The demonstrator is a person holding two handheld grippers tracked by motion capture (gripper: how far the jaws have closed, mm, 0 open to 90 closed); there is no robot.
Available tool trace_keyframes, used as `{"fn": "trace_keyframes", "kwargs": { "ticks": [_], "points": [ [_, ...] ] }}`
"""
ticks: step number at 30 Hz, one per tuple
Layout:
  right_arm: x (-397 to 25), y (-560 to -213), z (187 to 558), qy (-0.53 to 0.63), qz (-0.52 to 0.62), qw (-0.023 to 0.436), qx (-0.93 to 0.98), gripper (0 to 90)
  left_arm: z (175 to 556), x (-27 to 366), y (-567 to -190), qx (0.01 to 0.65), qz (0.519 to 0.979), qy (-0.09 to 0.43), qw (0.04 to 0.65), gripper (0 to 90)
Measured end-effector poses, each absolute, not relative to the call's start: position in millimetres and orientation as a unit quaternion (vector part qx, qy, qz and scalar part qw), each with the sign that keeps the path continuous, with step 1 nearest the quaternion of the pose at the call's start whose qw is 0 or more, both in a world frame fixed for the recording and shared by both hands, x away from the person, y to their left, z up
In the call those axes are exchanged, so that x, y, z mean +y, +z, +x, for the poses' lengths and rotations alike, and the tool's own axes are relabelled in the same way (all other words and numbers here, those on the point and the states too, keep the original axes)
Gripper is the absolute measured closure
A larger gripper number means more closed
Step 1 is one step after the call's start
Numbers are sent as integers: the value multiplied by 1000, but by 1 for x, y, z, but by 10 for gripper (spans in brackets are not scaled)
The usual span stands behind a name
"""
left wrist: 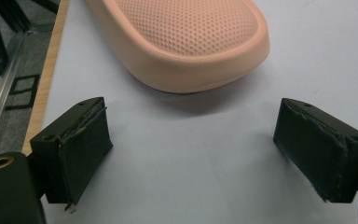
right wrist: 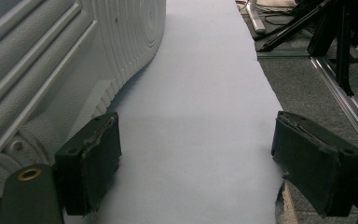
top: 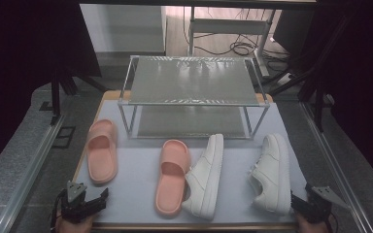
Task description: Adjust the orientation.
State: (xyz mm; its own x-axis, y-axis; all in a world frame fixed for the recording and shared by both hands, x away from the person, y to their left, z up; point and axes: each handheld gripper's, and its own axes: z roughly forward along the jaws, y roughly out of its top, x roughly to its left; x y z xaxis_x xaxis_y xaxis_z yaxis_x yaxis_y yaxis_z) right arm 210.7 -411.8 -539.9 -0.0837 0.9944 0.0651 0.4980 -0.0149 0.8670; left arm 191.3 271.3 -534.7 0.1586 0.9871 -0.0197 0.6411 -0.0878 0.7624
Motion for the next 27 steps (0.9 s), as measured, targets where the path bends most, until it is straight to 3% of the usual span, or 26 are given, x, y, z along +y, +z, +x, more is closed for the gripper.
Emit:
{"fn": "trace_keyframes", "kwargs": {
  "ticks": [27],
  "points": [
    [-411, -541, 210, 390, 597, 322, 622, 161, 194, 272, -532, 594, 692, 258, 319, 120]
  ]
}}
